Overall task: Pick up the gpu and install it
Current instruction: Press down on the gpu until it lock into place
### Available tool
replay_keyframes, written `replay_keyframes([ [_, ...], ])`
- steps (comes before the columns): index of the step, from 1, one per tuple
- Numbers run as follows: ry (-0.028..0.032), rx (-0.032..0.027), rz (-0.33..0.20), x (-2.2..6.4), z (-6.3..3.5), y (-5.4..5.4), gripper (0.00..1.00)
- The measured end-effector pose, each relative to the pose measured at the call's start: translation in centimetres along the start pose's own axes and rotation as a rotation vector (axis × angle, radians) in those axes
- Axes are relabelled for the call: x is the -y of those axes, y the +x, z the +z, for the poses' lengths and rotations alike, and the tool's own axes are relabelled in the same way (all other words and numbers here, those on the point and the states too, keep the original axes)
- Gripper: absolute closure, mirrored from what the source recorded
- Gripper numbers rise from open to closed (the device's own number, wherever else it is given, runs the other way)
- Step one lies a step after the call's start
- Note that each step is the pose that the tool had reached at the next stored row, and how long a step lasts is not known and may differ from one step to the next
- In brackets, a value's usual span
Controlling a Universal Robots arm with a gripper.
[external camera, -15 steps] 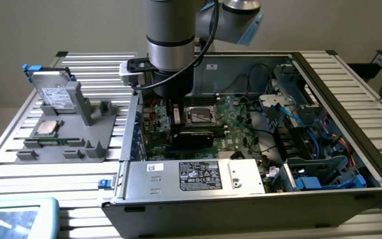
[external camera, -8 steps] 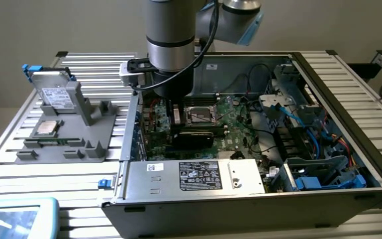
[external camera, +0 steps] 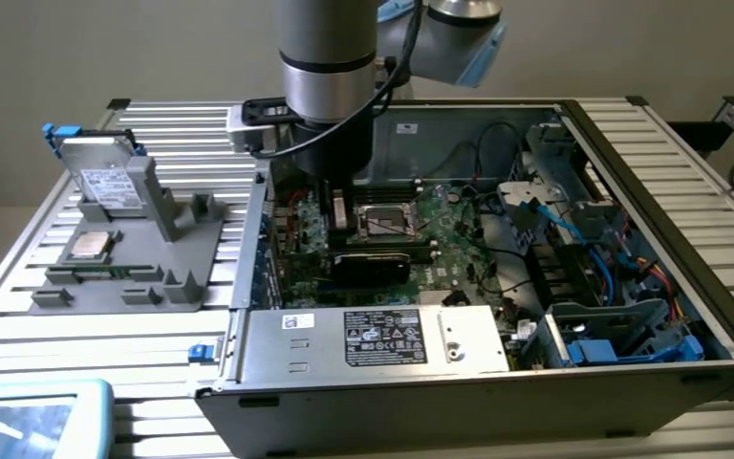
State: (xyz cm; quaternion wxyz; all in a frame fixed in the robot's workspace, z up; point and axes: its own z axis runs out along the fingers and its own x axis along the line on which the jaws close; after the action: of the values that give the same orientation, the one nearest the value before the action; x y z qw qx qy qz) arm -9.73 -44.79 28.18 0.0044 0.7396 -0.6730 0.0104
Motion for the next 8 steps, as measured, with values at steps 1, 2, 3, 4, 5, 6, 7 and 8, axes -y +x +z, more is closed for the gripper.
replay_keyframes([
  [1, 0.0001, 0.0001, 0.0, 0.21, -0.06, 0.0, 0.89],
  [2, -0.0002, 0.0002, 0.0, 0.48, -0.11, 0.0, 0.89],
  [3, -0.0007, 0.0, 0.0, 0.72, -0.14, 0.1, 0.89],
  [4, -0.0011, 0.0001, 0.0, 0.97, -0.15, 0.1, 0.89],
  [5, -0.0014, 0.0002, 0.0, 1.23, -0.14, 0.1, 0.89],
  [6, -0.002, 0.0002, 0.0, 1.51, -0.14, 0.1, 0.89],
  [7, -0.0026, 0.0003, 0.0, 1.81, -0.14, 0.2, 0.89],
  [8, -0.0034, 0.0004, 0.0, 2.15, -0.13, 0.2, 0.89],
])
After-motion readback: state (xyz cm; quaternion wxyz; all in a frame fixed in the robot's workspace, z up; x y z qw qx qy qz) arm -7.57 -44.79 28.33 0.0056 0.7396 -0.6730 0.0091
